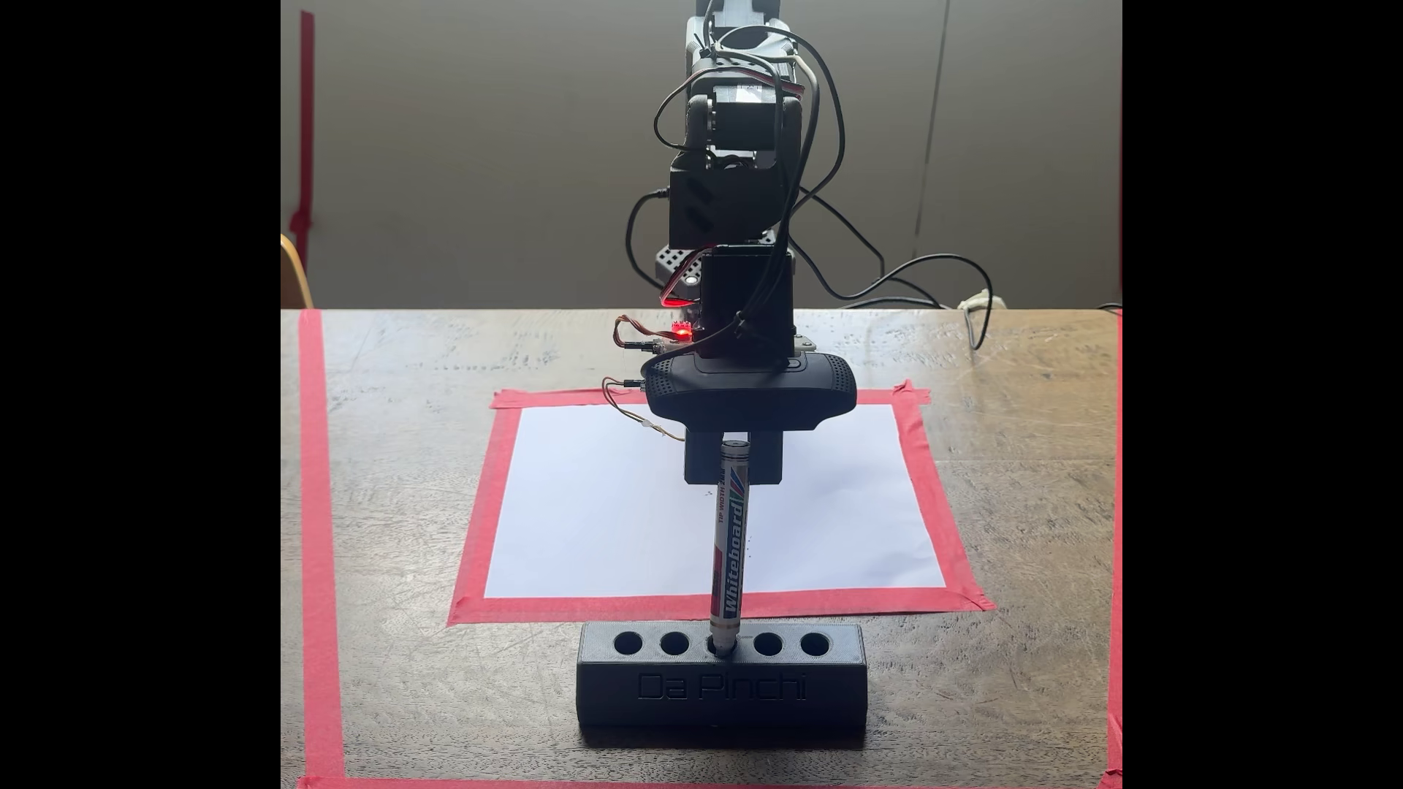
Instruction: Pick up a pen
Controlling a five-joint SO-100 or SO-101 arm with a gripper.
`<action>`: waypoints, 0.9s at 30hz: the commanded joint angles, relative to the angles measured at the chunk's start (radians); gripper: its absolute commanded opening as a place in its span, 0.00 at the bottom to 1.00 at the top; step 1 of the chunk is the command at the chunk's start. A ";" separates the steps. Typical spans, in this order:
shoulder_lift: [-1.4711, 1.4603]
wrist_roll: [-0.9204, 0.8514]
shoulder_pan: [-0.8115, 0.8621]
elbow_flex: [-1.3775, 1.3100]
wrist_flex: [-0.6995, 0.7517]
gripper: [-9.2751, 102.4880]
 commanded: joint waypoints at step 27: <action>0.179 -0.003 0.005 -0.040 0.025 0.08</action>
